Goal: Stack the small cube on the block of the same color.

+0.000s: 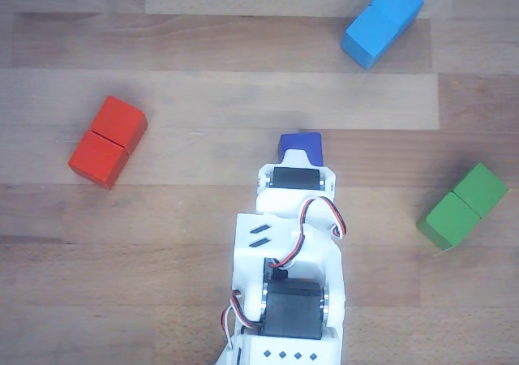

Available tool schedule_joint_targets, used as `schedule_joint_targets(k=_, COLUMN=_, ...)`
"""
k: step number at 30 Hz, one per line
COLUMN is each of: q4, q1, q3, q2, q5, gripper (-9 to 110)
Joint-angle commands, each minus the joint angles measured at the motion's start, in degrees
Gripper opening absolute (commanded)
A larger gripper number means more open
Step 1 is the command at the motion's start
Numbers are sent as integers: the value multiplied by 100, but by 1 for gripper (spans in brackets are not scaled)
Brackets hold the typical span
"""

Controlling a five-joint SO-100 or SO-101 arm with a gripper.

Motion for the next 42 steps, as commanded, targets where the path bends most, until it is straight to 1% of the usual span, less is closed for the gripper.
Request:
schedule_joint_targets(k=1, q4=79, q1=35, q3=-334, q2=185, q5=35, gripper=0)
schedule_joint_targets(k=42, q4=176, q1=35, q3=-352, q2=193, q5=0, gripper=0)
